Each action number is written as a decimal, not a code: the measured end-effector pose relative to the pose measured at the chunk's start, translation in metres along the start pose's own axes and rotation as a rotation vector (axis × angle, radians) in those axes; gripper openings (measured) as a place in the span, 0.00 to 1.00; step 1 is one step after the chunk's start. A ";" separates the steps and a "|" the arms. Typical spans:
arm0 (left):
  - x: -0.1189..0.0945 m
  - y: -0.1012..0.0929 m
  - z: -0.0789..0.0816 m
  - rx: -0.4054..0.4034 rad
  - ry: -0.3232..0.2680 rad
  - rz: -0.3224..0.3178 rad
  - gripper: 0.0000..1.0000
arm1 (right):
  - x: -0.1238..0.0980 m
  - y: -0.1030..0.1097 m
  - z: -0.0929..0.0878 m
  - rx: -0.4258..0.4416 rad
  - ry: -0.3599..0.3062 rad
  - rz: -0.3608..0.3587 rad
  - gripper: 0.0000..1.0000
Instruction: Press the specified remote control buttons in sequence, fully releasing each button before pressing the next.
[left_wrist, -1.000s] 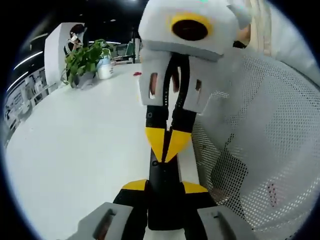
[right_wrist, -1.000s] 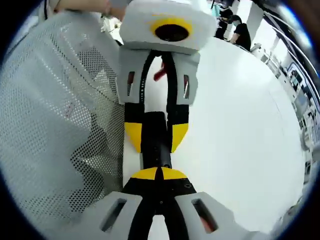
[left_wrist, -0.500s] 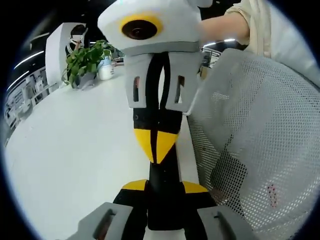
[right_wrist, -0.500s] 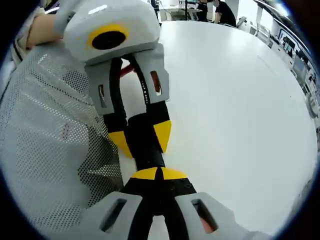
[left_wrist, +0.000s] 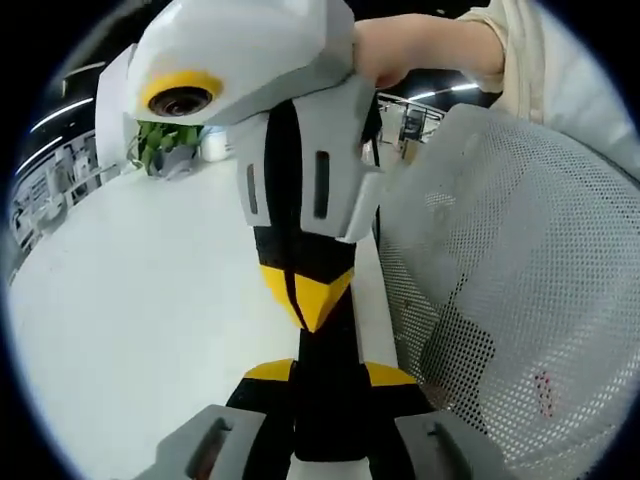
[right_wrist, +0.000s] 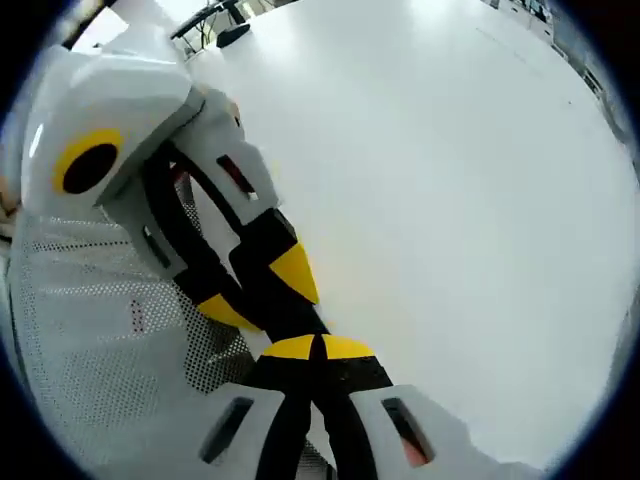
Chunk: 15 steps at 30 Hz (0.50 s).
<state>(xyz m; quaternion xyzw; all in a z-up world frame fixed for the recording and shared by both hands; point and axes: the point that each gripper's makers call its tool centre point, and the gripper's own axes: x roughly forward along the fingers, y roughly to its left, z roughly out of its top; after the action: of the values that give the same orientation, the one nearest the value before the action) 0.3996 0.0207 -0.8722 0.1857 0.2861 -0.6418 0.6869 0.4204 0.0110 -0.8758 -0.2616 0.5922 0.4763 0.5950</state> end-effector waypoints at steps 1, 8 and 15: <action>0.000 0.000 0.000 0.000 0.000 0.000 0.24 | 0.000 0.000 0.000 0.000 0.001 -0.002 0.00; 0.000 0.000 0.000 -0.004 0.001 -0.003 0.25 | -0.002 0.002 -0.001 -0.112 -0.105 -0.051 0.00; 0.000 0.000 0.000 -0.004 0.002 -0.002 0.25 | -0.005 0.007 -0.003 -0.135 -0.193 -0.100 0.00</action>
<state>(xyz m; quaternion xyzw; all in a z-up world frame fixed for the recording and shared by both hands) 0.3992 0.0208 -0.8723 0.1847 0.2884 -0.6415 0.6864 0.4141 0.0102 -0.8699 -0.2832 0.4851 0.5076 0.6533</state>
